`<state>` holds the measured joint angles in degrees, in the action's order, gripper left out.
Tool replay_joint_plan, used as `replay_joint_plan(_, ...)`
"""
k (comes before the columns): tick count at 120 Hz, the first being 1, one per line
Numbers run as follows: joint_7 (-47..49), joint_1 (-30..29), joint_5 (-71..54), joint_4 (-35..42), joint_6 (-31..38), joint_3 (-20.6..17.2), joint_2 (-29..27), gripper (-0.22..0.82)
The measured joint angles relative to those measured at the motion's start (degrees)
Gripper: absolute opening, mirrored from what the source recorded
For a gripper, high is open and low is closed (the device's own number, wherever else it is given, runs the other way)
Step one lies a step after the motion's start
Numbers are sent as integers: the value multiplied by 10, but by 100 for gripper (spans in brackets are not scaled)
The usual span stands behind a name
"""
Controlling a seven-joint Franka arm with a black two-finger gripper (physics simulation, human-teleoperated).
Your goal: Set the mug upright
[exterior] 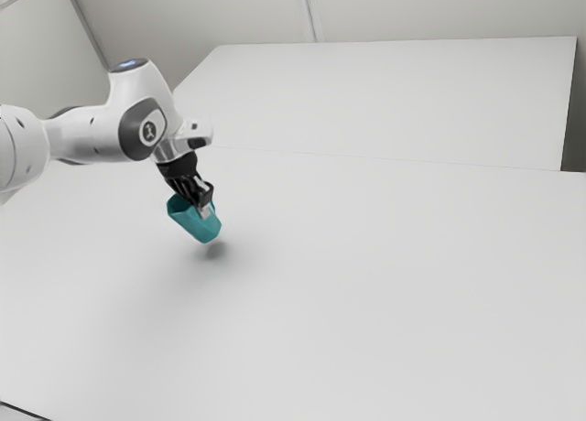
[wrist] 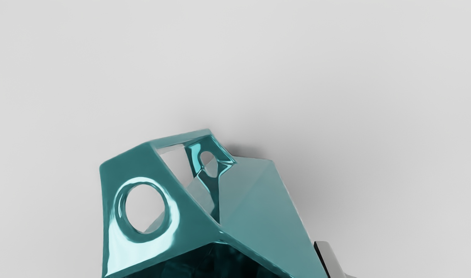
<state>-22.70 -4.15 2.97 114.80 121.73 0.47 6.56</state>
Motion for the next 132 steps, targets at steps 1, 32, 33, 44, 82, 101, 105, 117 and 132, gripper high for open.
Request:
replay_joint_plan(1,2,0,-1,0,1,-1,1,-18)
replay_joint_plan(32,44,-3,-17,4,23,-13,34,-18)
replay_joint_plan(33,45,-3,-17,4,23,-13,35,-18)
replay_joint_plan(44,55,-2,-19,2,26,-16,44,-18)
replay_joint_plan(82,79,-2,-28,-11,29,-26,68,4)
replay_joint_plan(101,86,-2,-29,-13,27,-32,51,33)
replay_joint_plan(105,87,-2,-29,-13,26,-33,42,37)
replay_joint_plan(117,89,-2,-29,-17,16,-38,15,46)
replay_joint_plan(132,91,-1,-27,-78,-23,-40,8,52)
